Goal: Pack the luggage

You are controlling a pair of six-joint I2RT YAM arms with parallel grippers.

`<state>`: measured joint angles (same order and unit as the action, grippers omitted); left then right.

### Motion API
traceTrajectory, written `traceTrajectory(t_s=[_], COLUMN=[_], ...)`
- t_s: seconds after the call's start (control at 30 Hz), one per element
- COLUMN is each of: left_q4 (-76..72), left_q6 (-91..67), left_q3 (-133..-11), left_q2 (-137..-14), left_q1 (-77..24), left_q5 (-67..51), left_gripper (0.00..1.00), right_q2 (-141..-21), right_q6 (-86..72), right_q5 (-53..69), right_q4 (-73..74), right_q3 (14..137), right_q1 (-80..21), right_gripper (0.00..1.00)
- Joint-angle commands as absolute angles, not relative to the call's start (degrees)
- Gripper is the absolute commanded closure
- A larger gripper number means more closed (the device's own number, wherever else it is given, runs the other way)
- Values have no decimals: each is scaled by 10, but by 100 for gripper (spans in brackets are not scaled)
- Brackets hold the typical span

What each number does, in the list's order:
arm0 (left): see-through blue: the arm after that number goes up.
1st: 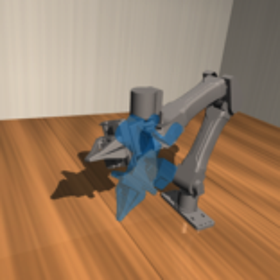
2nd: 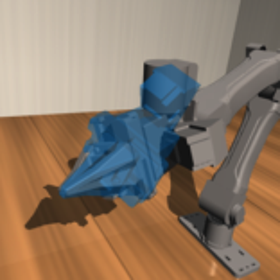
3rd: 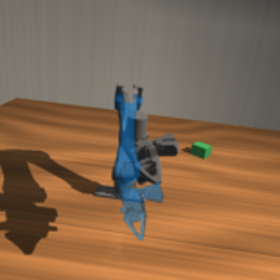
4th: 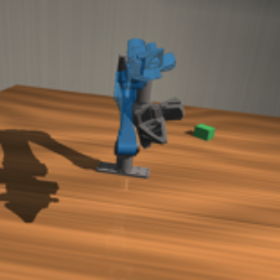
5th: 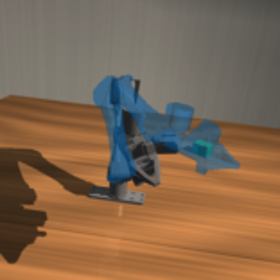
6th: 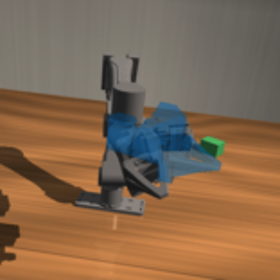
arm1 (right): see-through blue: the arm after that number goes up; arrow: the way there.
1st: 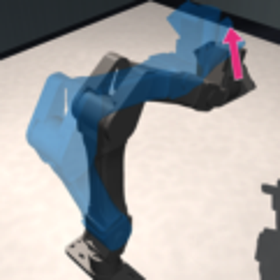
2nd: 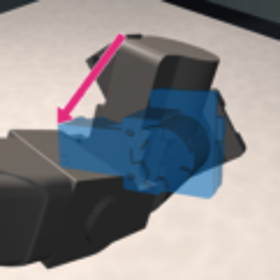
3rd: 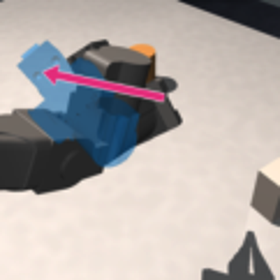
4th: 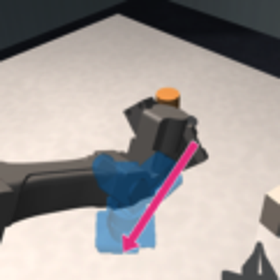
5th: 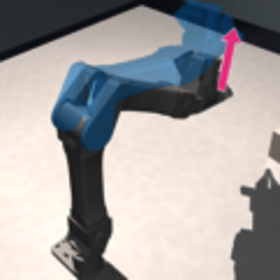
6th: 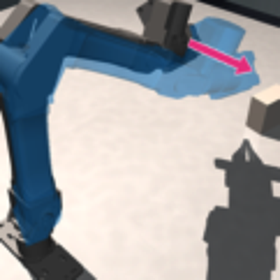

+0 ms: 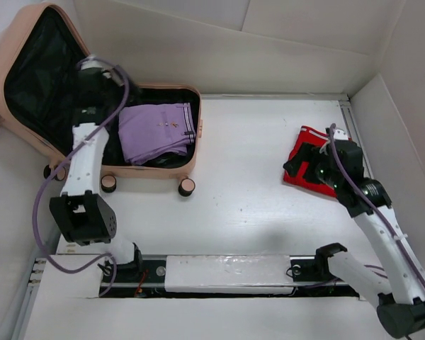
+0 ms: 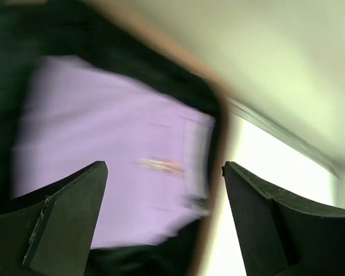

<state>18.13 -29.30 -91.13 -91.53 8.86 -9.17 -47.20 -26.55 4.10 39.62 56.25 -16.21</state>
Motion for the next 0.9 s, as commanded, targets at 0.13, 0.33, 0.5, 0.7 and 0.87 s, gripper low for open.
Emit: traceTrajectory(t_s=[0.13,0.33,0.5,0.7,0.87], left_q4=[165,125,92,58,46], left_q6=[-290,-341,-350,-355,-345], left_q3=[-935,-874,-808,-744,-712], left_q2=[-910,-959,-959,-947,-933], left_q1=[-265,-441,-513,-541,-553], left_q5=[-34,-40,-73,-117,-135], left_gripper=[22,25,29,29,29], right_q2=[-585,-622,-698,-820,-916], right_q6=[-365,-391,-391,-356,-309], right_q5=[-156,-162,-184,-143,-52], right_q4=[407,353,328,288,288], right_q3=[570,514,495,505,545], right_q1=[-95,72,182,291,299], right_gripper=[18,71,100,95,36])
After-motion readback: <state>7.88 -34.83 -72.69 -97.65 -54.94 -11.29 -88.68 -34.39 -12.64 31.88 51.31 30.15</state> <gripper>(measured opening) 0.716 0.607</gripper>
